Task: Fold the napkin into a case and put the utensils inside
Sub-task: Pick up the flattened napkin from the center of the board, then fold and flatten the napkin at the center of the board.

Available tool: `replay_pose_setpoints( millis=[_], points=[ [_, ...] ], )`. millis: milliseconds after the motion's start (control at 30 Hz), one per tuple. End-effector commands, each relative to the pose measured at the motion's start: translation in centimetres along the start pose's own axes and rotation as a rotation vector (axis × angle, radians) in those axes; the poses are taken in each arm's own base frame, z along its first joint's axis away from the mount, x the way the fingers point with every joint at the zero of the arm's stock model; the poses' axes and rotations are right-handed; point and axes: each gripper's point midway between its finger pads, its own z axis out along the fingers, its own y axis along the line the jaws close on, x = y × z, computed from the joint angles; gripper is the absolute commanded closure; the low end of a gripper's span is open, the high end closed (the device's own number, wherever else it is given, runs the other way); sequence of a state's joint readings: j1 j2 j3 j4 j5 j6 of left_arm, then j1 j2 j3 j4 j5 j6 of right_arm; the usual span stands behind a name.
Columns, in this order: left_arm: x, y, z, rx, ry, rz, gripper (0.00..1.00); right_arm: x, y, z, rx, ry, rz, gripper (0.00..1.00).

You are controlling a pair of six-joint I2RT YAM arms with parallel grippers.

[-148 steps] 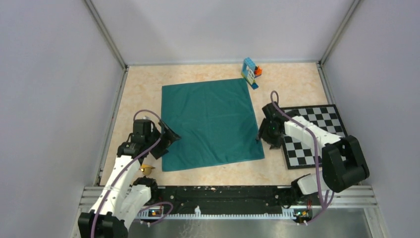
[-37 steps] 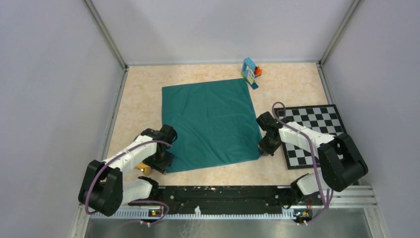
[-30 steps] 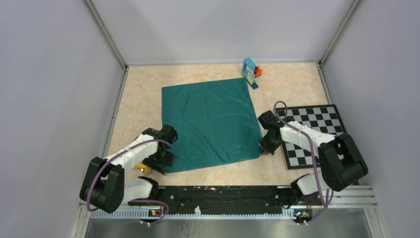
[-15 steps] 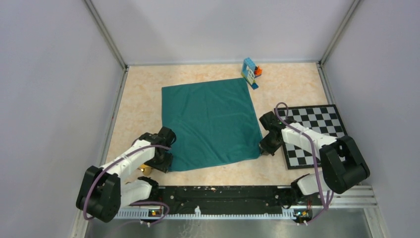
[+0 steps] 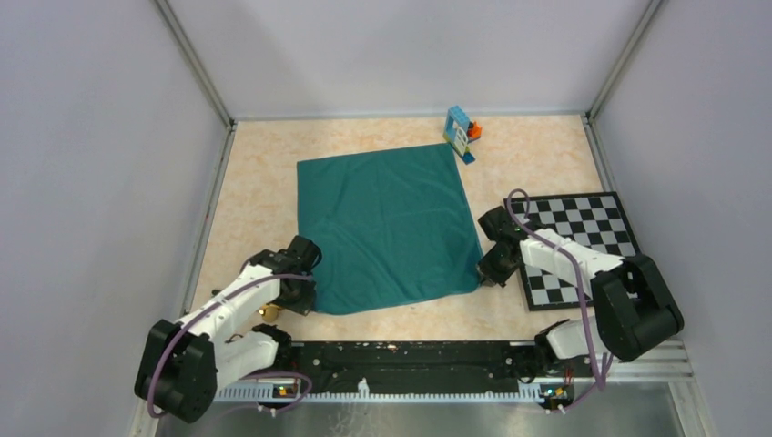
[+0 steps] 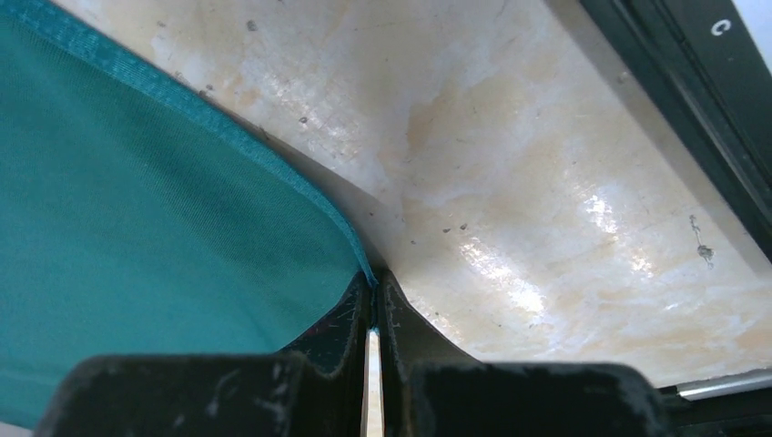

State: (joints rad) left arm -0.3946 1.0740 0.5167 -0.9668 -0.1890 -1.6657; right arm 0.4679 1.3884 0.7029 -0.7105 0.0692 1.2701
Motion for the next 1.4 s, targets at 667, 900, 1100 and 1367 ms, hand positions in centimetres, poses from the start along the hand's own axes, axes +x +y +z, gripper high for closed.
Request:
replay_pose_setpoints(
  millis=[667, 900, 1100, 1367],
  points=[
    [-8.5, -3.2, -42.9, 1.479, -0.353, 0.243, 1.0, 2.6, 6.9, -41.9, -1.586, -0.591, -0.799, 1.0],
    [-9.5, -3.5, -50.5, 1.666, -0.478, 0.285, 1.0, 1.5, 6.0, -49.5, -1.715, -0.763, -0.74, 1.0],
    [-10.5, -10.9, -46.1, 1.426, -0.54, 0.287, 1.0, -4.7, 11.6, -43.8, -1.409, -0.789, -0.525, 1.0],
    [-12.3, -22.0, -36.2, 1.066, -0.649, 0.391, 1.0, -12.9, 19.3, -30.5, -1.081, -0.637, -0.388, 1.0]
  ],
)
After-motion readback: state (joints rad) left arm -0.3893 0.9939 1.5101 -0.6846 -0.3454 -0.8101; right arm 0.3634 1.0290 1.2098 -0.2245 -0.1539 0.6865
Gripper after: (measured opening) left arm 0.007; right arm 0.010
